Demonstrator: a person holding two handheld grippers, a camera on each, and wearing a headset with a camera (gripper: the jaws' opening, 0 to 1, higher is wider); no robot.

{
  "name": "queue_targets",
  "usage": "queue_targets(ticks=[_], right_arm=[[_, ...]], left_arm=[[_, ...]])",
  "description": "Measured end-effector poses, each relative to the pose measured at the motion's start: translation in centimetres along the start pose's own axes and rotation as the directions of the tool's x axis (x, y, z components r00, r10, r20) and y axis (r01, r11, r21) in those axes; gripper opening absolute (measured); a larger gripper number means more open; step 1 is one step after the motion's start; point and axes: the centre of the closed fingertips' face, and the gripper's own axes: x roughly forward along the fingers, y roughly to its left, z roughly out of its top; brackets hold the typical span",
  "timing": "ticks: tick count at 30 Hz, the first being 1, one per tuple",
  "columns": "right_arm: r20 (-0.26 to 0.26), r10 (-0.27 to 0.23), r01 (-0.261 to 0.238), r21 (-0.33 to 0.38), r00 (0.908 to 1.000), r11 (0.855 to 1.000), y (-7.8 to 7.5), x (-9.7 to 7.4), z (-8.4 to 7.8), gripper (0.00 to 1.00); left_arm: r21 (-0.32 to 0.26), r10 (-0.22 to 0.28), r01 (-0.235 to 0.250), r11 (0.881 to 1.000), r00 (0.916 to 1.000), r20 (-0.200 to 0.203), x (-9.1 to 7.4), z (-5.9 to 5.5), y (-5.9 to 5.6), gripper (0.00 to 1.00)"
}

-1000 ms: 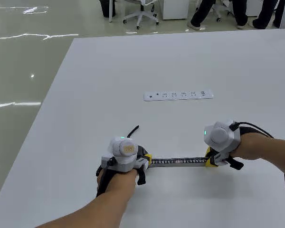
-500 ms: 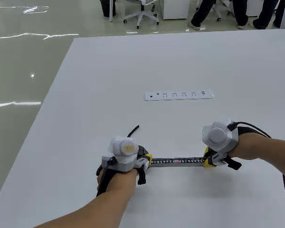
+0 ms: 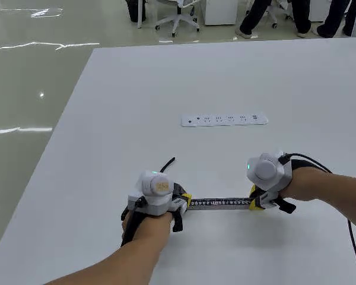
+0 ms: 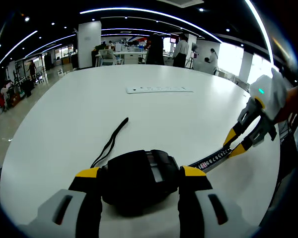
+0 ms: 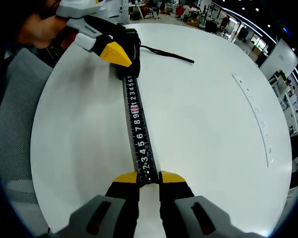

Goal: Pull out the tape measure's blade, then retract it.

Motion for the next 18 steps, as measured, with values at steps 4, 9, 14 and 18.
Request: queue_targets(ticks=[4, 9, 14, 18], right_arm=[[-0.001, 0.003, -0.003, -0.010, 1.0000, 1.000, 0.1, 0.3, 0.6, 0.14], [0.006, 0.009, -0.009, -0.016, 0.9999, 1.000, 0.1, 0.4, 1.1, 0.14], [0.014, 0.010, -0.010, -0.017, 0.9998, 1.000, 0.2, 0.5, 1.8, 0.15], [0.020, 0.015, -0.014, -0.019, 0.9997, 1.000, 0.3, 0.6, 2.2, 0.15]], left_arm=[[0.001, -0.001, 0.001, 1.000, 1.0000, -0.001, 0.0, 0.0, 0.0, 0.58], [0.001, -0.002, 0.002, 1.000, 1.0000, -0.003, 0.0, 0.0, 0.0, 0.58], [0.001, -0.002, 0.002, 1.000, 1.0000, -0.003, 0.0, 0.0, 0.0, 0.58], [0.002, -0.002, 0.002, 1.000, 1.0000, -0.002, 0.0, 0.0, 0.0, 0.58]])
